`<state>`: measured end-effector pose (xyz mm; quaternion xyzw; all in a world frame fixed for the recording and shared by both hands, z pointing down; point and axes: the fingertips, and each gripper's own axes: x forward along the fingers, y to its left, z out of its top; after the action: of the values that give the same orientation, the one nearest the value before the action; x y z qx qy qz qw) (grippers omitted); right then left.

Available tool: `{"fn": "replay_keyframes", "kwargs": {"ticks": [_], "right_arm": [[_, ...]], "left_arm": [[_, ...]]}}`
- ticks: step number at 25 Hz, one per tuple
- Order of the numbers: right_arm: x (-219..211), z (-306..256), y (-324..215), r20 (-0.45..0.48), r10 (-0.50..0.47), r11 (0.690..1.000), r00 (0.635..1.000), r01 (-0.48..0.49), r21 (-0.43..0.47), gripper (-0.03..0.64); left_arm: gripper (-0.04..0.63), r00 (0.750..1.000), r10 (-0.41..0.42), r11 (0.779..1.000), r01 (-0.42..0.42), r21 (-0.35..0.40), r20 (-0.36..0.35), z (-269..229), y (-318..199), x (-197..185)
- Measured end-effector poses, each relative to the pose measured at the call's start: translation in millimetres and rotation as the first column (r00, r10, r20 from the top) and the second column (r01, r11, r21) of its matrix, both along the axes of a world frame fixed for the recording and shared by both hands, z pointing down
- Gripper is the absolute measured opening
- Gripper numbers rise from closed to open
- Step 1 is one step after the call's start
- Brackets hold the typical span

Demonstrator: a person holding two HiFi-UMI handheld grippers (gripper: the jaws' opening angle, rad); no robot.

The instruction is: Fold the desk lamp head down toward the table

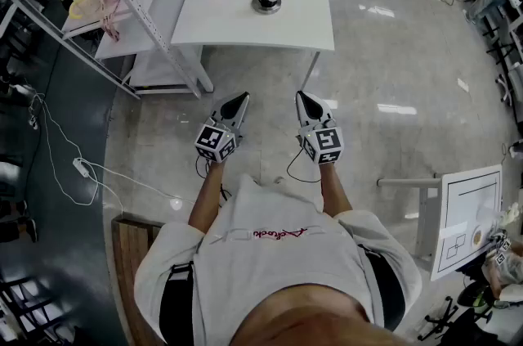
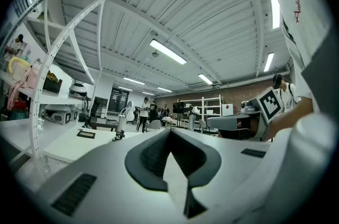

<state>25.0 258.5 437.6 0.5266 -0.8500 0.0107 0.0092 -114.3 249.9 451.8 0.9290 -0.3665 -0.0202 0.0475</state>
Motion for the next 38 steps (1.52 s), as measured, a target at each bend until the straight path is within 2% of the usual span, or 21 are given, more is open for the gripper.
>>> {"fn": "replay_keyframes", "kwargs": {"ticks": [11,21,32,38], "right_arm": [[8,-2,3,0.006,-0.029,1.0,1.0,0.029,-0.002,0.021],[28,-3,3,0.037,-0.049,0.999,0.998,0.049,-0.009,0.021],[52,5,16,0.03,-0.086,0.996,0.996,0.086,-0.012,0.021],[54,14,17,0.033,-0.092,0.995,0.995,0.093,-0.023,0.021]], "left_arm": [[0.025,1.0,-0.012,1.0,0.012,-0.001,0.009,-1,5,10],[0.025,1.0,-0.03,1.0,0.03,-0.003,0.008,-1,9,29],[0.025,0.999,-0.05,0.999,0.05,-0.013,0.001,8,24,62],[0.025,0.999,-0.054,0.998,0.054,-0.022,0.002,15,26,66]]}}
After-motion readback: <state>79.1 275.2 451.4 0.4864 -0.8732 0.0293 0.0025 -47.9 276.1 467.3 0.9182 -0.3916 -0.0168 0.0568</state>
